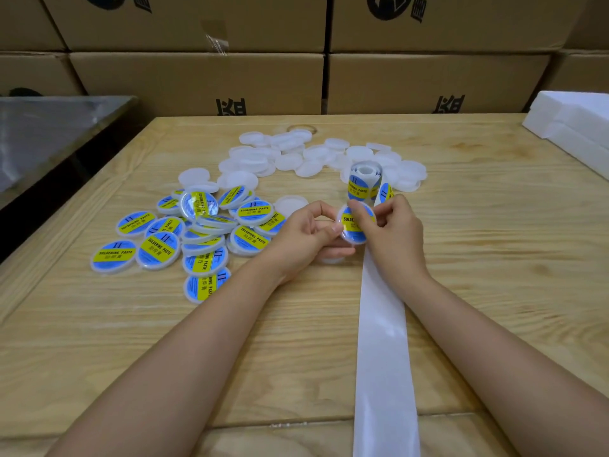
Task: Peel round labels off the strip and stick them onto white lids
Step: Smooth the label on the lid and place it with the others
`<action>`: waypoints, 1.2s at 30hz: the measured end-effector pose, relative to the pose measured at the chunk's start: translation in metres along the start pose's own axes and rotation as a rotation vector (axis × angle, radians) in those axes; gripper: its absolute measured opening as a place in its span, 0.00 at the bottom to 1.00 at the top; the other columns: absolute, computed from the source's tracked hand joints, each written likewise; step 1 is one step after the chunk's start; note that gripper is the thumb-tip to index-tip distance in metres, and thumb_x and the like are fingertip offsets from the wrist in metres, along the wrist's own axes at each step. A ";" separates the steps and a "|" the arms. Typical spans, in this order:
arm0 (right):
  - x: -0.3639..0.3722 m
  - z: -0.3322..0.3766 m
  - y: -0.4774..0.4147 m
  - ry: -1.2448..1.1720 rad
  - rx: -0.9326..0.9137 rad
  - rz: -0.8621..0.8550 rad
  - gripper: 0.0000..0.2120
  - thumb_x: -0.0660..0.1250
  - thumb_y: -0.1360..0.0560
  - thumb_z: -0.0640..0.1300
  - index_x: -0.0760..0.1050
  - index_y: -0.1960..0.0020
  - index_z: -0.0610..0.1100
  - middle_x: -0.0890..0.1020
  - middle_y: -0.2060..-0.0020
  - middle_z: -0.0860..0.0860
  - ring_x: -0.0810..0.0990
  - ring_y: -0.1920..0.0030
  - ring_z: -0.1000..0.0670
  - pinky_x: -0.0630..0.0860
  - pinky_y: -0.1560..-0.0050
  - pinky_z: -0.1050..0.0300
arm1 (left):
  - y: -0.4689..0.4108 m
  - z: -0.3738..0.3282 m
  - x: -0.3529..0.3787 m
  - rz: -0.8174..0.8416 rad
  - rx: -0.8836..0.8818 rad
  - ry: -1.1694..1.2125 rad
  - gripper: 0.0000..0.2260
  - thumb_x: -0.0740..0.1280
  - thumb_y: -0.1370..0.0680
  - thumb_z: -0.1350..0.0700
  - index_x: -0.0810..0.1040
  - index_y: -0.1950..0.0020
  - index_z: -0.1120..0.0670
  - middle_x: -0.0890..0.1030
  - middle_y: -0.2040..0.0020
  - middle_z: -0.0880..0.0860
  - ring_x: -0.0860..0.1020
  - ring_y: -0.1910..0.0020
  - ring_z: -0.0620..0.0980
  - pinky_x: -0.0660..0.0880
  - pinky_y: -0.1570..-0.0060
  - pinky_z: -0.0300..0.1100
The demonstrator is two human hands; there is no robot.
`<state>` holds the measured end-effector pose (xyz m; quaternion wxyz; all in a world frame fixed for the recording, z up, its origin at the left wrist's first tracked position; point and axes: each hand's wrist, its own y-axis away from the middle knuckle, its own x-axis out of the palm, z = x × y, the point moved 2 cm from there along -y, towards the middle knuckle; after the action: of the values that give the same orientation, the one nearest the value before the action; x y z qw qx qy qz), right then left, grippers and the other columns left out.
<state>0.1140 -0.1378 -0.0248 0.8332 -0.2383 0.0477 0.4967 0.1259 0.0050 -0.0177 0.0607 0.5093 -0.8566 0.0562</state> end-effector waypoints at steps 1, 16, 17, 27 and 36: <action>0.000 0.002 0.001 0.010 -0.007 0.013 0.17 0.72 0.31 0.56 0.66 0.63 0.48 0.73 0.70 0.55 0.71 0.70 0.64 0.67 0.67 0.71 | 0.000 0.000 0.000 -0.003 0.008 -0.006 0.06 0.58 0.20 0.67 0.69 0.55 0.58 0.79 0.59 0.61 0.83 0.63 0.49 0.81 0.58 0.41; -0.001 0.009 0.010 -0.116 -0.218 0.153 0.05 0.65 0.23 0.39 0.71 0.57 0.41 0.78 0.68 0.52 0.77 0.66 0.54 0.70 0.64 0.65 | -0.001 -0.005 -0.009 -0.209 0.036 0.194 0.07 0.58 0.19 0.64 0.74 0.45 0.62 0.83 0.59 0.57 0.84 0.62 0.54 0.80 0.64 0.39; -0.001 0.008 0.010 -0.129 -0.208 0.147 0.06 0.65 0.23 0.39 0.71 0.58 0.40 0.78 0.69 0.51 0.77 0.66 0.50 0.71 0.63 0.60 | -0.001 -0.004 -0.008 -0.225 0.035 0.169 0.07 0.58 0.19 0.64 0.75 0.46 0.61 0.83 0.59 0.57 0.84 0.62 0.54 0.80 0.65 0.39; -0.007 0.001 0.000 -0.198 -0.100 -0.053 0.04 0.63 0.22 0.46 0.71 0.47 0.52 0.74 0.68 0.57 0.71 0.68 0.61 0.67 0.64 0.68 | -0.005 -0.014 -0.011 -0.389 0.153 -0.105 0.11 0.55 0.18 0.63 0.76 0.50 0.53 0.81 0.62 0.51 0.79 0.72 0.46 0.77 0.73 0.38; -0.005 -0.003 -0.007 0.024 -0.052 -0.054 0.13 0.54 0.21 0.36 0.77 0.46 0.39 0.78 0.57 0.48 0.74 0.47 0.41 0.69 0.43 0.47 | 0.014 -0.048 -0.095 -1.038 0.044 -1.015 0.18 0.53 0.24 0.65 0.69 0.35 0.57 0.72 0.38 0.60 0.72 0.43 0.62 0.67 0.49 0.50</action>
<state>0.1180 -0.1462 -0.0233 0.8392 -0.2669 0.0385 0.4723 0.1607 0.1020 0.0138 -0.3354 0.8148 -0.4257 -0.2059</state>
